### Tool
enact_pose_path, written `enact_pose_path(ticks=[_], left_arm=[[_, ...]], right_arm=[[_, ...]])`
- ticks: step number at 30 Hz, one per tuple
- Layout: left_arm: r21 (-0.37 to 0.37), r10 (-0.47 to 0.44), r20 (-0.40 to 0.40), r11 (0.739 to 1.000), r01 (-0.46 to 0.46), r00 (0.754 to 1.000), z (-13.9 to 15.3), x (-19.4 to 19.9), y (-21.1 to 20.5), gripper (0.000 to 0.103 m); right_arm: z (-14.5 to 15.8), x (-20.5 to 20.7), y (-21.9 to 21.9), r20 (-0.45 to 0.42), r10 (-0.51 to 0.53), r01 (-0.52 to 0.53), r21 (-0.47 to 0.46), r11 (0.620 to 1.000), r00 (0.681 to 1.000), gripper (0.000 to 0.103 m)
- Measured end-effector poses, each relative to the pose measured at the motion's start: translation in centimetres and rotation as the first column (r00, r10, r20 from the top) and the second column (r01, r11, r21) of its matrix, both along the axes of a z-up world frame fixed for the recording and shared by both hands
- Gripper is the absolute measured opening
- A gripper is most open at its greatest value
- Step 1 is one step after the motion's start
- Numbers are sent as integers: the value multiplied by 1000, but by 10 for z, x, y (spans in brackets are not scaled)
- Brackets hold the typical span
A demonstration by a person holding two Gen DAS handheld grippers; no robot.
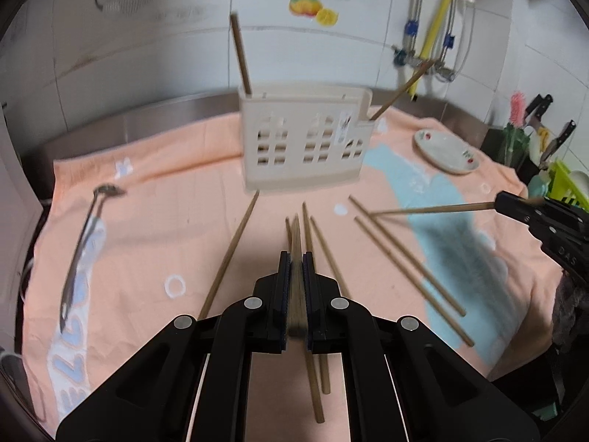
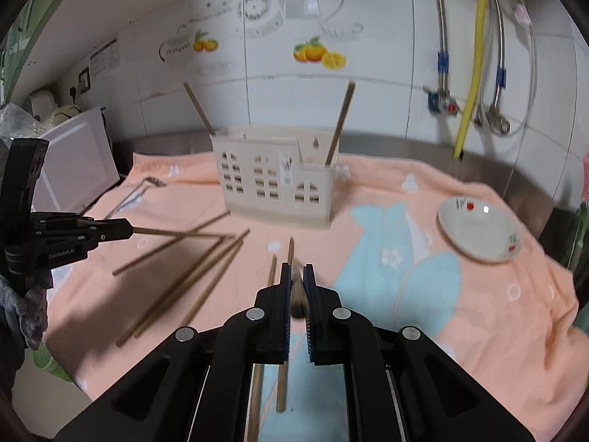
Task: Organize utensils
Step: 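Lift the chopstick with the left gripper toward the holder while the right gripper carries its own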
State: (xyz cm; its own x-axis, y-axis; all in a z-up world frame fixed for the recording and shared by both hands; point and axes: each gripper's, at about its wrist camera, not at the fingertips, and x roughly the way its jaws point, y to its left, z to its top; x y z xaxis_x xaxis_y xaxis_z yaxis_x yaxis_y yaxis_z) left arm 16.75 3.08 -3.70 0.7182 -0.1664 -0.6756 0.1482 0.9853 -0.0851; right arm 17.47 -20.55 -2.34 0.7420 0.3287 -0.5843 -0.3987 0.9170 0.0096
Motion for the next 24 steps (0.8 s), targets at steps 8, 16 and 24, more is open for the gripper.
enact_pose_path(ticks=[8, 16, 24], left_arm=[[0, -5, 37, 1000, 5, 999, 31, 17, -4, 6], [4, -21, 71, 1000, 21, 997, 62, 43, -11, 5], [19, -31, 172, 999, 28, 985, 113, 55, -17, 5]], right_arm=[[37, 25, 13, 20, 44, -43, -21, 999, 999, 6], [82, 54, 23, 52, 82, -80, -29, 996, 995, 6], [131, 74, 25, 90, 101, -100, -10, 995, 991, 6]])
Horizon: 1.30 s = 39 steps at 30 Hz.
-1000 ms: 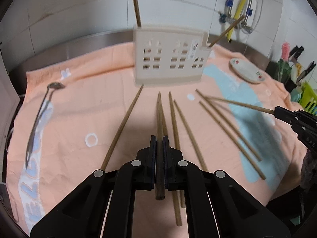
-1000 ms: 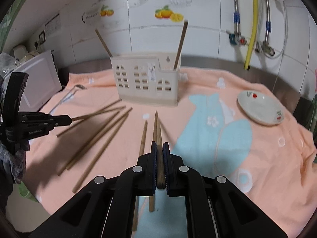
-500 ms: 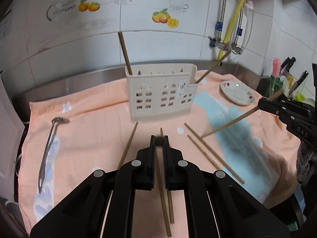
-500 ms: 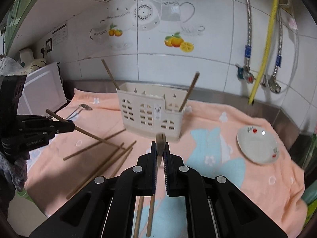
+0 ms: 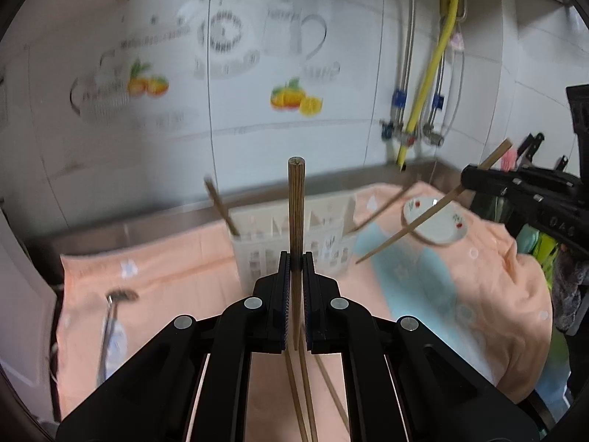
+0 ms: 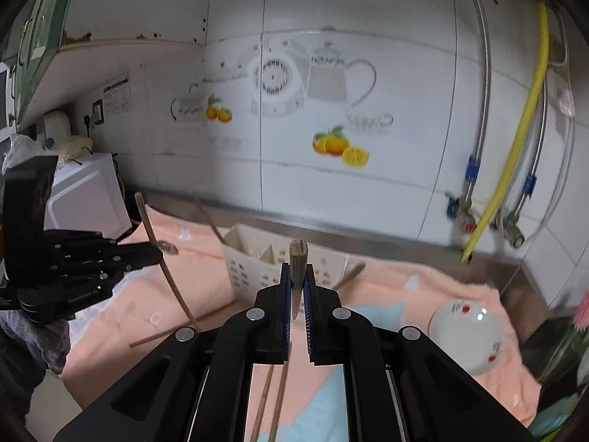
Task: Organize utensils
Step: 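Lift the chopstick with the left gripper toward the holder while the right gripper carries its own, then lower the held chopstick into the holder with the left gripper while the right gripper lowers its own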
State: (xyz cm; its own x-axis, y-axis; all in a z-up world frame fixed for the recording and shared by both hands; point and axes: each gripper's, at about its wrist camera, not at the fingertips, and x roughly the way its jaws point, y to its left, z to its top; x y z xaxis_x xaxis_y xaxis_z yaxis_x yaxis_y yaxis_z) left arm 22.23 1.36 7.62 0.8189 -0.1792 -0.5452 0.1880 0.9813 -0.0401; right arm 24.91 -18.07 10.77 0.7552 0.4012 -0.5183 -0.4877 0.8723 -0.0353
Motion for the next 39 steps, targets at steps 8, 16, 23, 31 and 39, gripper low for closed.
enact_pose_path(ticks=[8, 16, 23, 31, 39], left_arm=[[29, 11, 122, 999, -14, 992, 57, 22, -10, 5], [51, 52, 202, 997, -63, 978, 85, 58, -11, 5], [24, 79, 183, 996, -84, 980, 63, 86, -7, 5], [-12, 106, 76, 994, -105, 991, 19, 107, 6, 5], [-6, 106, 27, 994, -106, 994, -2, 109, 8, 6]], right_arm=[[20, 12, 6, 32, -7, 7, -7, 1000, 999, 6], [23, 32, 8, 42, -33, 33, -3, 999, 999, 6], [8, 50, 15, 23, -43, 43, -19, 999, 999, 6], [-17, 66, 20, -25, -50, 50, -31, 998, 998, 6], [-38, 78, 24, -74, -58, 56, -36, 998, 996, 6]])
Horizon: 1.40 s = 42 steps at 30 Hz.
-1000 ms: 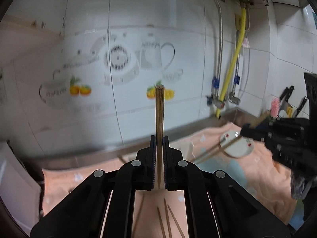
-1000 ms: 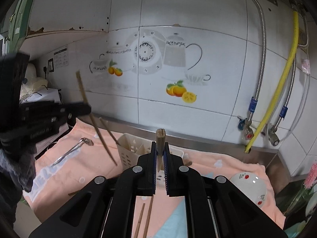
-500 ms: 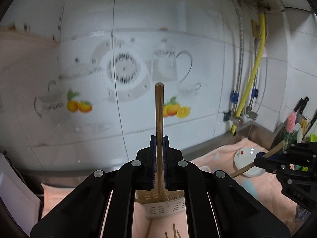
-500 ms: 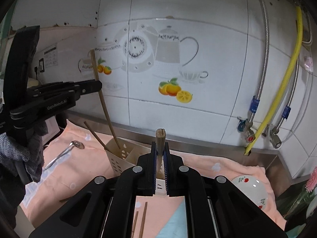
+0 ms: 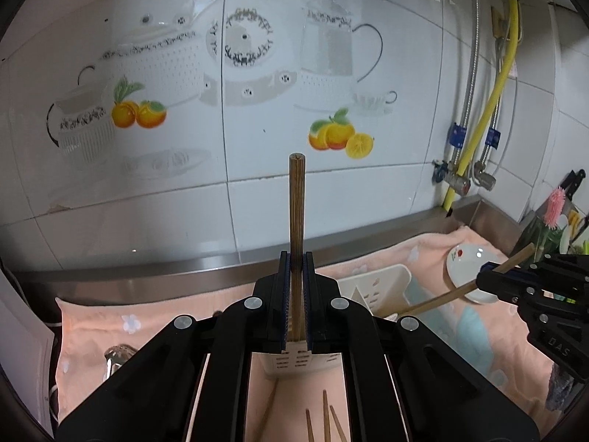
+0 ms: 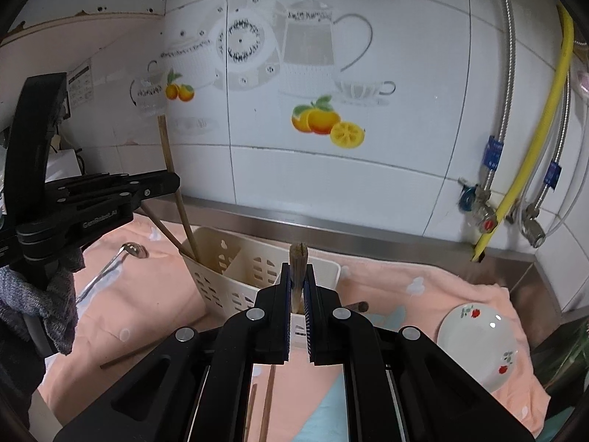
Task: Organize utensils
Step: 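Lower the held chopstick into the holder with the left gripper while the right gripper lowers its own, then open both grippers and withdraw them from the holder back over the chopsticks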
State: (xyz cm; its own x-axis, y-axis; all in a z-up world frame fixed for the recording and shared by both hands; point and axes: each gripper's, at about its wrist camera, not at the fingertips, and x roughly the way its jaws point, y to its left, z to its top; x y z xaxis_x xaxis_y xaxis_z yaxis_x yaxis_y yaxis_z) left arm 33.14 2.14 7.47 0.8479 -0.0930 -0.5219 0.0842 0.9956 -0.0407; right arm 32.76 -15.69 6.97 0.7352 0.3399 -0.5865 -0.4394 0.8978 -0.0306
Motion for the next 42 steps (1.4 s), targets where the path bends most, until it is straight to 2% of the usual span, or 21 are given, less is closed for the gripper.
enact_pose_path(ticks=[14, 17, 20, 22, 24, 30, 31, 35, 36, 37, 39, 42], left_arm=[[-6, 1, -4, 1000, -1, 1000, 1, -9, 3, 9], [-5, 2, 3, 1000, -2, 1000, 4, -13, 2, 19], [-2, 3, 12, 1000, -3, 1000, 7, -19, 2, 29], [-4, 5, 18, 1000, -5, 1000, 8, -25, 2, 37], [-2, 10, 24, 1000, -10, 1000, 9, -32, 3, 38], [-1, 21, 27, 1000, -21, 999, 9, -52, 7, 56], [-8, 19, 25, 1000, -19, 1000, 9, -57, 9, 63], [-14, 31, 33, 999, -31, 999, 7, -75, 14, 72], [-22, 33, 29, 999, -32, 999, 6, -80, 16, 80], [-23, 38, 29, 999, -38, 999, 5, -84, 17, 83], [-19, 42, 33, 999, -41, 999, 3, -94, 19, 83], [-29, 41, 38, 999, -40, 998, 1, -107, 21, 88]], right_arm=[[-14, 10, 2, -33, -9, 9, 10, 1000, 999, 7], [-12, 8, 2, -24, -10, 10, 9, 1000, 1000, 9], [-7, 4, -1, -11, -15, 15, 16, 1000, 1000, 18], [-3, 0, -3, 3, -16, 16, 12, 1000, 1000, 19], [1, -6, -5, 14, -17, 17, 13, 1000, 1000, 23], [7, -27, -9, 45, -20, 20, 5, 1000, 999, 31], [8, -32, -10, 50, -20, 20, 5, 1000, 999, 32], [10, -49, -14, 64, -18, 17, 8, 1000, 998, 42], [10, -54, -14, 73, -18, 18, 3, 1000, 997, 44], [10, -59, -15, 77, -17, 17, 1, 1000, 997, 46], [10, -67, -16, 81, -15, 15, 3, 1000, 997, 50], [7, -80, -17, 83, -19, 18, 4, 1000, 996, 56]])
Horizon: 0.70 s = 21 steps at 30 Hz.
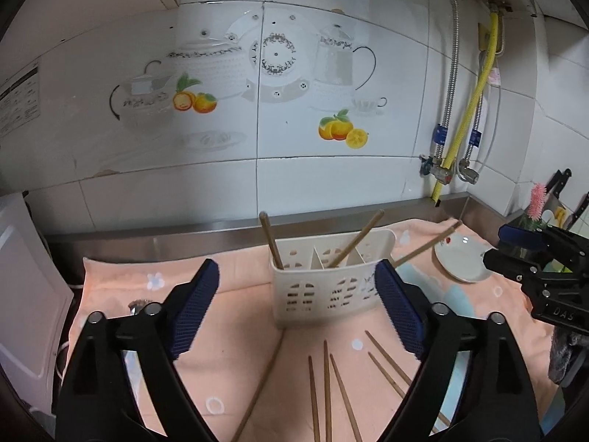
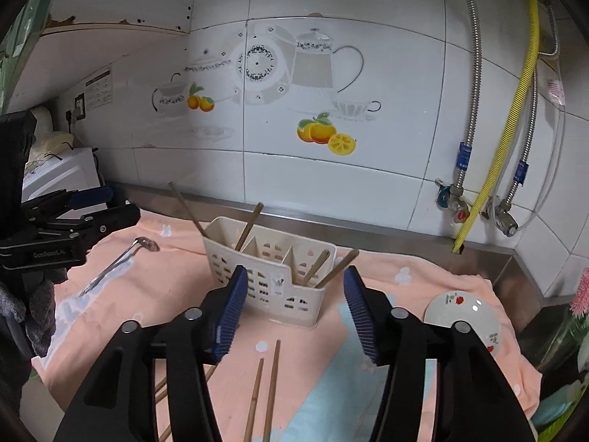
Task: Organize utensils
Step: 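Open both grippers and withdraw them from the holder back over the chopsticks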
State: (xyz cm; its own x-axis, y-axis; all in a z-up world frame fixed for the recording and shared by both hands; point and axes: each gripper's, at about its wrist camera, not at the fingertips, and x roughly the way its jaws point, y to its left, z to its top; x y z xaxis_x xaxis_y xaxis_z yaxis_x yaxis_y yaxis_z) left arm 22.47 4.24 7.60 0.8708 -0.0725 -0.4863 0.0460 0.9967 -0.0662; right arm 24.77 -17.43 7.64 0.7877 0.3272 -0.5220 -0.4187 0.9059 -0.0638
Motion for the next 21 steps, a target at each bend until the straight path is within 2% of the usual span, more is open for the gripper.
enact_pose_path(ticks=[10, 14, 21], left_arm=[[-1, 7, 0, 1000, -7, 1000, -15, -37, 4, 97], [-18, 13, -15, 1000, -14, 1000, -24, -49, 7, 97], [-17, 30, -52, 999, -30, 998, -47, -67, 9, 98]], right_arm=[[-20, -28, -5, -15, -18, 18, -15, 1000, 1000, 70], [-30, -37, -8, -32, -17, 17, -3, 1000, 999, 78], [-50, -55, -13, -61, -16, 17, 26, 1000, 998, 84]])
